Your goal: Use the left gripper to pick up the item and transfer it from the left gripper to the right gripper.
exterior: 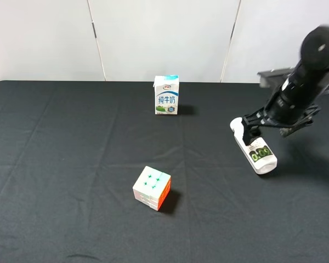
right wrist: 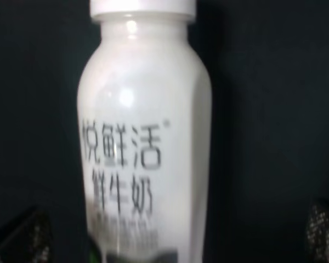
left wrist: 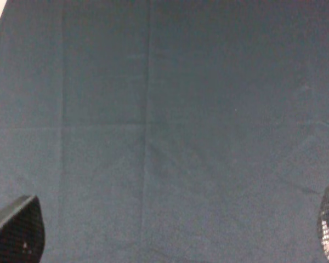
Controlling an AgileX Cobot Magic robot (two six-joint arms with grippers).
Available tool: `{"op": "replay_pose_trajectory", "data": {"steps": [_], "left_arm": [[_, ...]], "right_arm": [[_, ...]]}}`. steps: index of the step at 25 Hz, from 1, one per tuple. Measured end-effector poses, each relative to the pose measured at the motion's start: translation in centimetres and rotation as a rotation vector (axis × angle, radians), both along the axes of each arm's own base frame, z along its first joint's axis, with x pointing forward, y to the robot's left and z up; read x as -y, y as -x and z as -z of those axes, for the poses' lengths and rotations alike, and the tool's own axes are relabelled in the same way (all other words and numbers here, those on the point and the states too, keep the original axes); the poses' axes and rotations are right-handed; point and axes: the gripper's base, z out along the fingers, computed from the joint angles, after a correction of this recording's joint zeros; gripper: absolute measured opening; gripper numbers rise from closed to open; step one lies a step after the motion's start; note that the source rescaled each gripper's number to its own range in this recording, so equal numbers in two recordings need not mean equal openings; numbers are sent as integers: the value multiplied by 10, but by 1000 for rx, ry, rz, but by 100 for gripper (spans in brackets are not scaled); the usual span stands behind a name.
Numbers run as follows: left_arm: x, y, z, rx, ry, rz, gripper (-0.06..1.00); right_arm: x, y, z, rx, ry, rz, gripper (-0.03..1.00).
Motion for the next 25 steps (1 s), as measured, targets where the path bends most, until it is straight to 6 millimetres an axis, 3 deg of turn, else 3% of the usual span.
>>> {"op": "replay_pose_trajectory", "data": {"steps": [2, 8, 14, 17, 22, 25], "left_arm": [[0, 0, 0, 0, 0, 0, 100], [0, 0, 0, 0, 0, 0, 100], [0, 0, 0, 0, 0, 0, 100], [0, 0, 0, 0, 0, 0, 100], [0, 0, 0, 0, 0, 0, 100], [0, 0, 0, 0, 0, 0, 100]], "right_arm": [[1, 4, -10, 16, -6, 9, 100], [9, 41, -66, 62, -19, 20, 100], [18, 94, -116, 96, -50, 26, 100], [22, 130, -141, 147, -102, 26, 100], [30, 179, -161, 310, -161, 19, 100], [36, 209, -158, 382, -178, 18, 100]]}}
